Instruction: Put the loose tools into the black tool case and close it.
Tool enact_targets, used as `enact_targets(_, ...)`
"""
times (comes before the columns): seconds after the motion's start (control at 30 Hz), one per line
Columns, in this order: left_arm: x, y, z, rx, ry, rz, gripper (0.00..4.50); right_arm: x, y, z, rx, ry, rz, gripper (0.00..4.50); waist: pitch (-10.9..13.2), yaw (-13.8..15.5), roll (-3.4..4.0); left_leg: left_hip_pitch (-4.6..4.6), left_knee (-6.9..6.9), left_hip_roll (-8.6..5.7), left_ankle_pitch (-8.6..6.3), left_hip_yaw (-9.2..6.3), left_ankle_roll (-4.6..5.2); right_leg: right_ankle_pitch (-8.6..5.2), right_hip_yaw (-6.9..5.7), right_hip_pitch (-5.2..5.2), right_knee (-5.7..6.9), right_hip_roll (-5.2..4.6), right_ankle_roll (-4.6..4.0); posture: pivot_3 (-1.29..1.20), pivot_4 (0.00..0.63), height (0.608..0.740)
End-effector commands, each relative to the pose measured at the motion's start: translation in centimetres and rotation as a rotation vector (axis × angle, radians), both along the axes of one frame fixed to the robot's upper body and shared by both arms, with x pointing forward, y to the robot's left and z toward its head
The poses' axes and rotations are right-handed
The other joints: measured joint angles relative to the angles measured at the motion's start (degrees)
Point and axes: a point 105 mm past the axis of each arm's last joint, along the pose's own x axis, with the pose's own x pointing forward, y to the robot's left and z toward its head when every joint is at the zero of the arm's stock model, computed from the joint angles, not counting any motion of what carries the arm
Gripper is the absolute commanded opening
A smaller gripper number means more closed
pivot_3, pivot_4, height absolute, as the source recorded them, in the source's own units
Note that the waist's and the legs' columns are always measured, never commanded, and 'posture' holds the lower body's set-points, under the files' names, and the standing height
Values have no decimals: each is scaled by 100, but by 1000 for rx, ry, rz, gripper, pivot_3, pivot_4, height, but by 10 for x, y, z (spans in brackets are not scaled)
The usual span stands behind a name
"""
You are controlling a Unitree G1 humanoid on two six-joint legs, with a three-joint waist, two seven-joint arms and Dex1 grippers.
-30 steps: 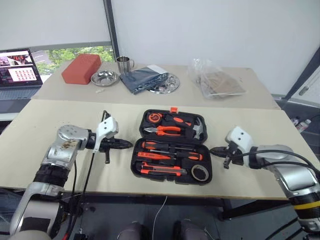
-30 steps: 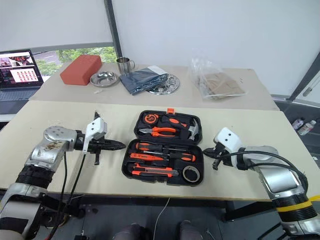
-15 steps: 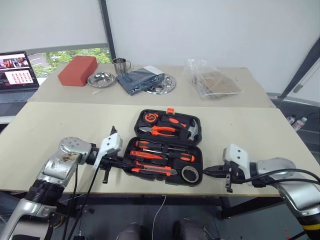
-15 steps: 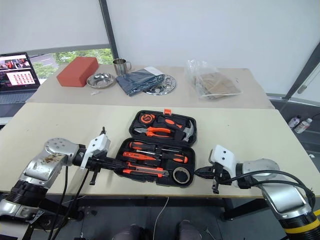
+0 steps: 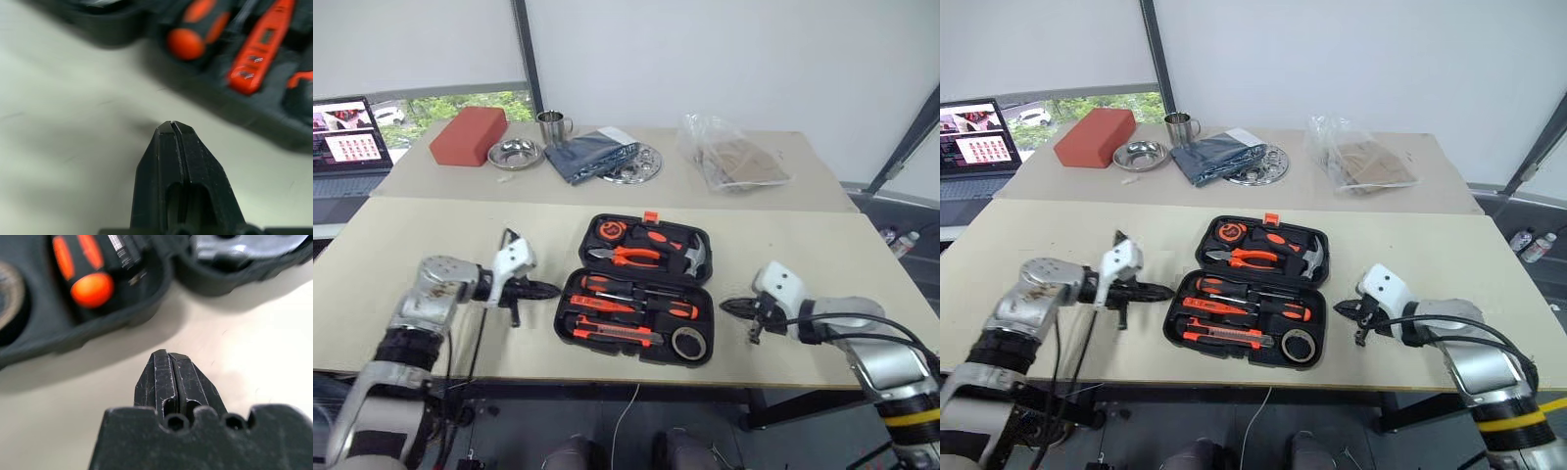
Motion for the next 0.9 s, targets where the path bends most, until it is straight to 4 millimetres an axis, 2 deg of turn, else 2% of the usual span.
enact_targets(0.03,-15,-25,18,-76,3,-127,21,-9,13,11,22,-8,95,0,0,-1,0,0,0,0,0,-1,0,0,0,0,1,0,0,0,150,736)
enact_targets(0.17,-39,-31,21,-90,76,-210,21,-30,20,10,35,51,185,0,0,-10,0,2,-4,1,0,-1,0,-1,2,0,-1,-1,2,0,150,736)
enact_targets(0.33,-54,-20,11,-34,101,-206,21,-42,16,2,10,64,173,0,0,-22,0,9,-7,2,0,-6,0,-13,6,3,0,-5,19,0,150,736)
enact_targets(0.57,-50,18,-5,82,75,-97,21,-50,-14,-8,-58,77,52,0,0,-18,1,15,-9,3,-1,-7,-1,-16,14,7,1,-13,21,0,150,736)
enact_targets(0.67,-43,41,-4,115,75,-17,21,-51,-35,-2,-67,81,-20,0,0,10,1,15,-8,3,-1,-8,0,-16,13,9,-1,-22,21,0,150,736)
enact_targets(0.73,-32,48,4,77,86,52,21,-44,-40,10,-2,80,-72,0,0,14,1,19,-8,3,-1,-8,0,-17,13,10,-1,-31,23,0,150,736)
enact_targets(0.77,-24,49,9,41,91,94,542,-39,-39,17,46,77,-97,289,0,9,1,22,-8,3,-1,-8,0,-21,12,12,1,-34,29,0,150,736)
enact_targets(0.83,-4,48,22,-45,104,197,1074,-25,-34,33,156,83,-141,779,1,-9,-1,21,-8,6,-1,-8,-1,-18,13,9,1,-32,28,0,150,736)
enact_targets(0.9,17,44,31,-124,137,309,1841,-9,-25,44,254,102,-181,1518,2,-7,-3,18,-4,9,3,-12,-5,-8,14,10,3,-26,21,0,150,736)
